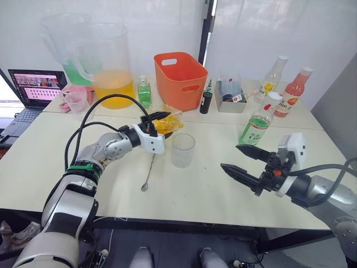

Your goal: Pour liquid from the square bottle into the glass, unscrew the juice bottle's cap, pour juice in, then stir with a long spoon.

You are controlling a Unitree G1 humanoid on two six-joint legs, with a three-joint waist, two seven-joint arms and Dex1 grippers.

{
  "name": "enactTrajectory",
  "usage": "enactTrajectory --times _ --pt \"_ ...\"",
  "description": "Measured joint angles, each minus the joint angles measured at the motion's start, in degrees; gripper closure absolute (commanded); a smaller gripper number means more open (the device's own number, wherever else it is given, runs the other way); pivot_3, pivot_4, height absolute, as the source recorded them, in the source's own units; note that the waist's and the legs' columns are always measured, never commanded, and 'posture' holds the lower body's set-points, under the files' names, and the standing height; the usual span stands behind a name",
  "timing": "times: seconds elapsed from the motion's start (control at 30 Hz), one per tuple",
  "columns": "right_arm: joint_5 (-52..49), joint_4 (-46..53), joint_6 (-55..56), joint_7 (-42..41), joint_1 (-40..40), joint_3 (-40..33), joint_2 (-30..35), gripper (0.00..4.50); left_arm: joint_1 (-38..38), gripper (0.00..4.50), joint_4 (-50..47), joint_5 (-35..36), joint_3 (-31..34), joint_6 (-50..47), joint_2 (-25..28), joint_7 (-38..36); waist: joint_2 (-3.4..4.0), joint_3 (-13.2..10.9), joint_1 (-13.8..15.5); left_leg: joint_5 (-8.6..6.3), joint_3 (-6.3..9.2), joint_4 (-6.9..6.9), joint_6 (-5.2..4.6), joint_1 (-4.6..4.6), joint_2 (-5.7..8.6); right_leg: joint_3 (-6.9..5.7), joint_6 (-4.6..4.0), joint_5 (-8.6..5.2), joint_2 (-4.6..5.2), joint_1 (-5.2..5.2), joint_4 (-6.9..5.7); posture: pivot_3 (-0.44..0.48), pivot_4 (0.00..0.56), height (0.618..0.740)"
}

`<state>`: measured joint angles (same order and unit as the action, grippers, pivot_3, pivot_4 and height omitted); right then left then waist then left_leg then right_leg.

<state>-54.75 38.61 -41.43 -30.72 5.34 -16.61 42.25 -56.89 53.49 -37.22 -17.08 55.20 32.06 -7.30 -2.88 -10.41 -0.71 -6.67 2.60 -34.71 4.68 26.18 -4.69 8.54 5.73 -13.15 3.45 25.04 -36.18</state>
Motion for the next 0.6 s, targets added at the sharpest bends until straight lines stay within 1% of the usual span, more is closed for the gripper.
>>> enactTrajectory --times 0.3,0.43,0.6 --pt "-0.6 0.4 -0.1 1.5 0.0 0.0 0.0 0.0 -2.7 1.72 0.0 -7.3 -3.4 0.4 1.6 9.9 0.0 0.0 0.0 0.0 0.0 -0.01 0.01 0.0 0.0 0.0 0.02 0.01 0.0 0.0 0.0 0.0 0.15 0.74" --pt "-0.6 0.8 -0.1 2.0 0.0 0.0 0.0 0.0 -3.5 1.72 0.0 -10.0 -5.2 0.3 1.8 13.0 0.0 0.0 0.0 0.0 0.0 -0.02 0.01 0.0 0.0 0.0 0.03 0.01 0.0 0.0 0.0 0.0 0.15 0.74" --pt "-0.6 0.9 -0.1 2.2 0.0 0.0 0.0 0.0 -3.6 1.72 0.0 -11.3 -6.5 -0.2 2.0 15.3 0.0 0.0 0.0 0.0 0.0 -0.02 0.01 0.0 0.0 0.0 0.03 0.01 0.0 0.0 -0.01 0.0 0.15 0.74"
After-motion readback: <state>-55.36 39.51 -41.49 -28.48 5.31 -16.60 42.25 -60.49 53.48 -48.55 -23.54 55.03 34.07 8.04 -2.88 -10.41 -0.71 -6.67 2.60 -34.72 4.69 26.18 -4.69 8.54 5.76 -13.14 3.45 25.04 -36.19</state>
